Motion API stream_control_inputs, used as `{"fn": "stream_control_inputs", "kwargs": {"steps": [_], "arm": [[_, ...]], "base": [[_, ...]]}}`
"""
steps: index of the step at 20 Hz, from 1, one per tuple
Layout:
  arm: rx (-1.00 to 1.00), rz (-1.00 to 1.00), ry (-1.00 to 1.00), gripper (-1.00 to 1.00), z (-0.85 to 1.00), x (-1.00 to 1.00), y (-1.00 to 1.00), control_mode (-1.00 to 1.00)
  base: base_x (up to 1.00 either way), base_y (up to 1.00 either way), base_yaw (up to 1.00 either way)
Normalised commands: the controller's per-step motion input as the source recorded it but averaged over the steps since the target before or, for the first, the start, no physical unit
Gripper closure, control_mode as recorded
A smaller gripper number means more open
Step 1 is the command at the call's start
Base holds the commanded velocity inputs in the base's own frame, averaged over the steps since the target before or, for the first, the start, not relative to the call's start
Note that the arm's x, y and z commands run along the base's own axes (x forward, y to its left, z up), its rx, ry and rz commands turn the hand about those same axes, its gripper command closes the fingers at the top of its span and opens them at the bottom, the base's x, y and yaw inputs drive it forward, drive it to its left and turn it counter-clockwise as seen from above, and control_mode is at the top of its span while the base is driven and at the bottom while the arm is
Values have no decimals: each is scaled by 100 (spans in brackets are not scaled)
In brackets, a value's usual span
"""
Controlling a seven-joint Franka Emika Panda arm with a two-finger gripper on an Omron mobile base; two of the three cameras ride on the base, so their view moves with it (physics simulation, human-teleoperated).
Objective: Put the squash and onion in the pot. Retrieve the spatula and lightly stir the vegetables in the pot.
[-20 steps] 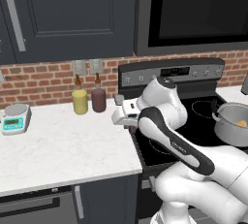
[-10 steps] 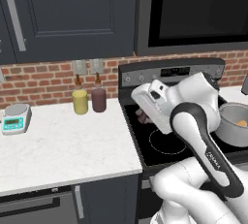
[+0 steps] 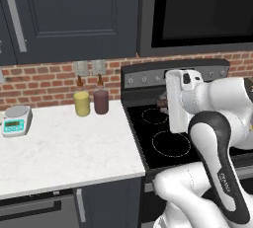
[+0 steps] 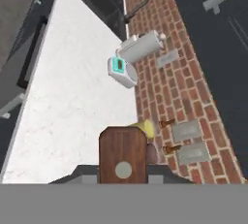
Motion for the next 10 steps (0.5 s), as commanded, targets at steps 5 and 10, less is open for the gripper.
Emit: {"fn": "stream_control_inputs", "kwargs": {"steps": [5,10], "arm": [[61,-53,23,100,52,-26,-88,-100],[55,-37,6,100,5,-24,-100,-100]], "base": [[0,0,0],[0,0,0]]}}
